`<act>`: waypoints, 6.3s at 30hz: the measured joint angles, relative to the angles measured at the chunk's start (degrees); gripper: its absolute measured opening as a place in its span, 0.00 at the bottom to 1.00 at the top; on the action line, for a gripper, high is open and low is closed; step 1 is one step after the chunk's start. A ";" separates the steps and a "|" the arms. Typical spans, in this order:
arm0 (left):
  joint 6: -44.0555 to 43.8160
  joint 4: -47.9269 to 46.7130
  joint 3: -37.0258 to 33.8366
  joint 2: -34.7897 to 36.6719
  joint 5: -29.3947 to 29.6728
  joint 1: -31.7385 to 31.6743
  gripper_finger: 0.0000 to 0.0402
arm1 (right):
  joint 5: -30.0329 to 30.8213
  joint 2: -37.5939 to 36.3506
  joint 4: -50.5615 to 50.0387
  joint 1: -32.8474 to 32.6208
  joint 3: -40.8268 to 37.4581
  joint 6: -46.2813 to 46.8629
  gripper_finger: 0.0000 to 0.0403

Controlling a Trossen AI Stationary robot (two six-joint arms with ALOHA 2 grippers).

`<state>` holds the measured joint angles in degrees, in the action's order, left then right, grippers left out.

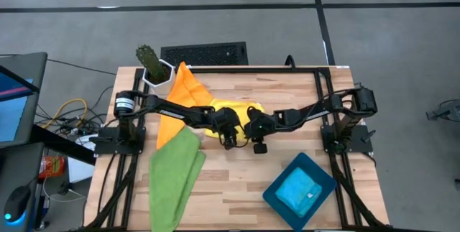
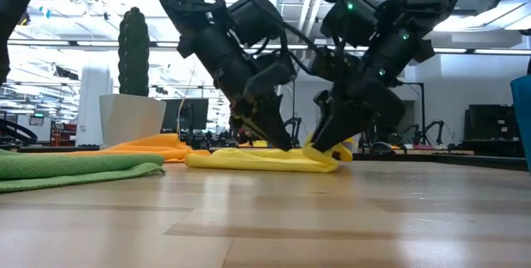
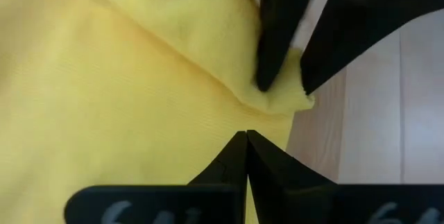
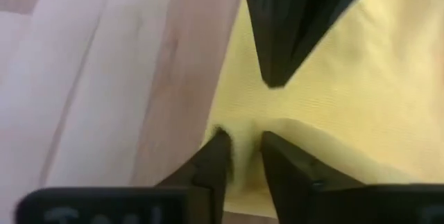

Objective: Fold microfiber towels
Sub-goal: Fold the yellow microfiber towel

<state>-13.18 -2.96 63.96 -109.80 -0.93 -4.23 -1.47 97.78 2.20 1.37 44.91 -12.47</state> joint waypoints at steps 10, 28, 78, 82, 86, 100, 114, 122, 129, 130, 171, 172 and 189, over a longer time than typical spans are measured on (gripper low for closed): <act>-0.63 -0.64 0.04 3.95 1.31 0.11 0.00 | -0.18 0.98 0.48 0.80 -0.04 -0.59 0.50; -1.48 -1.70 0.11 4.96 1.90 0.02 0.00 | -0.06 -7.78 -9.41 2.82 5.35 -2.80 0.50; -2.46 -4.98 0.07 4.83 3.32 0.09 0.00 | -7.43 -19.13 -35.53 5.58 3.60 2.43 0.43; -2.52 -4.94 0.07 4.83 4.34 0.09 0.00 | -7.47 -19.79 -30.60 4.23 -3.86 3.45 0.39; -2.62 -4.93 0.06 4.83 4.81 0.09 0.00 | -4.27 -17.35 -20.82 4.00 -8.05 2.93 0.35; -2.92 -5.25 0.02 4.83 4.52 0.11 0.00 | -1.16 -10.46 -14.08 11.62 -1.01 -6.79 0.29; -2.07 -5.10 0.02 4.83 4.72 0.11 0.00 | -1.53 -0.15 -6.93 11.63 2.07 -9.21 0.29; -1.89 -1.13 0.00 4.70 4.01 0.11 0.00 | -0.94 -2.88 -12.37 12.59 9.32 -10.51 0.29; 1.98 3.72 -0.44 4.65 5.94 -0.32 0.00 | -0.91 -9.25 -18.69 15.38 10.10 -9.66 0.29; 2.11 3.69 -0.44 4.65 6.01 -0.44 0.00 | -1.13 -10.14 -21.22 16.04 10.10 -9.17 0.29; -9.04 16.92 -7.39 -1.76 -0.18 0.25 0.00 | 0.18 -5.88 -10.72 15.65 -0.30 -6.32 0.29; -9.05 16.92 -7.39 -1.67 -0.15 0.24 0.00 | 0.24 -5.66 -10.31 15.65 0.01 -6.65 0.29; -10.02 15.09 -7.39 -1.62 -2.24 0.28 0.00 | -0.22 -9.46 -1.87 19.76 0.77 -7.08 0.29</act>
<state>-23.19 12.13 56.58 -111.42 -3.17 -3.95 -1.69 88.32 0.33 21.12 45.68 -19.55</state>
